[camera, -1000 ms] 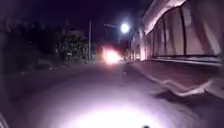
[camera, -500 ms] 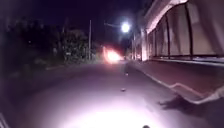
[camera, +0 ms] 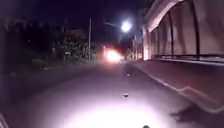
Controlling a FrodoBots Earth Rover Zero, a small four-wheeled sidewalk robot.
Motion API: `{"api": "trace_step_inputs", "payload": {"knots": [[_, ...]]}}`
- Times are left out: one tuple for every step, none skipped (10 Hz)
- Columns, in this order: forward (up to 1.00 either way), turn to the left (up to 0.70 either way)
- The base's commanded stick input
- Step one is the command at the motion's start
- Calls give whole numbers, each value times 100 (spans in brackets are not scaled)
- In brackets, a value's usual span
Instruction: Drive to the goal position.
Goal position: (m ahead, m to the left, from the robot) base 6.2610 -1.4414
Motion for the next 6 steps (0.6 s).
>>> {"api": "trace_step_inputs", "payload": {"knots": [[70, 0], [70, 0], [70, 0], [70, 0], [70, -7], [70, -16]]}}
